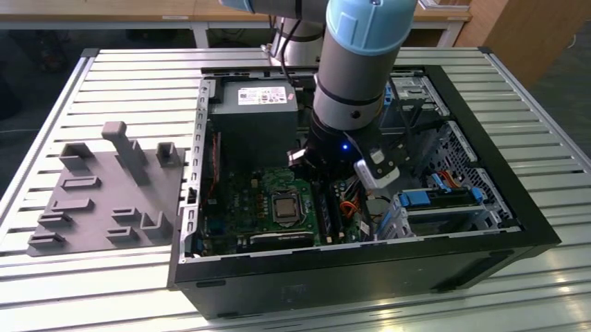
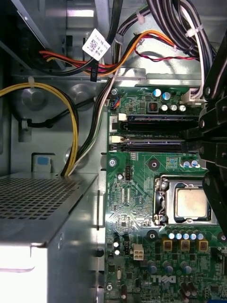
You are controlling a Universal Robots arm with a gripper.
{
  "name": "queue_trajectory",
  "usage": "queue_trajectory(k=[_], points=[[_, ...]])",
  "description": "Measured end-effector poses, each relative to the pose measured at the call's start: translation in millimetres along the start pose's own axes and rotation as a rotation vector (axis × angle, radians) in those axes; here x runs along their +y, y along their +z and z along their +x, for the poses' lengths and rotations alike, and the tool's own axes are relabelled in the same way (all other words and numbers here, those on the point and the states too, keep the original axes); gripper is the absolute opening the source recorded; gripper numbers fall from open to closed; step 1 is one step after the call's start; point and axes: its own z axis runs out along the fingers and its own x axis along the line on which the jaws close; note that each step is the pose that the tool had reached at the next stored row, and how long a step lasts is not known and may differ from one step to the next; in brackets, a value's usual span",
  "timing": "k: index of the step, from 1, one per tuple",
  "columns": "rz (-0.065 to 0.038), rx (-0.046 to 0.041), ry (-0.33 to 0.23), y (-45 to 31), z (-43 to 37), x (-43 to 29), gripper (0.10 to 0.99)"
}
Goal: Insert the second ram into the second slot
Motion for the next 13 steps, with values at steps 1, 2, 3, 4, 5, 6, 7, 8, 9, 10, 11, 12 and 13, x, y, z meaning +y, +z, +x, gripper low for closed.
queue_trajectory(k=[1, 2, 3, 4, 5, 6, 7, 8, 9, 10, 11, 12, 13], points=[[0.0, 0.0001, 0.0, 0.2, 0.0, -0.1, 0.133], [0.0, 0.0001, 0.0, 0.4, 0.0, -0.1, 0.133], [0.001, 0.0001, 0.0, 0.5, 0.0, -0.1, 0.133], [0.001, 0.0001, 0.0, 0.6, -0.1, -0.1, 0.133], [0.001, 0.0001, 0.0, 0.7, -0.1, -0.2, 0.133], [0.001, 0.0001, 0.0, 0.7, -0.1, -0.2, 0.133], [0.0, 0.0001, 0.0, 0.8, -0.1, -0.3, 0.133], [0.001, 0.0001, 0.0, 0.8, -0.1, -0.5, 0.133], [0.002, 0.0001, 0.0, 0.8, -0.1, -0.7, 0.133], [0.004, 0.0002, 0.0, 0.8, -0.1, -1.0, 0.133], [0.005, 0.0002, 0.0, 0.9, -0.1, -1.2, 0.133], [0.006, 0.0003, 0.0, 0.9, -0.1, -1.3, 0.133], [0.006, 0.0003, 0.0, 1.1, -0.1, -1.4, 0.133]])
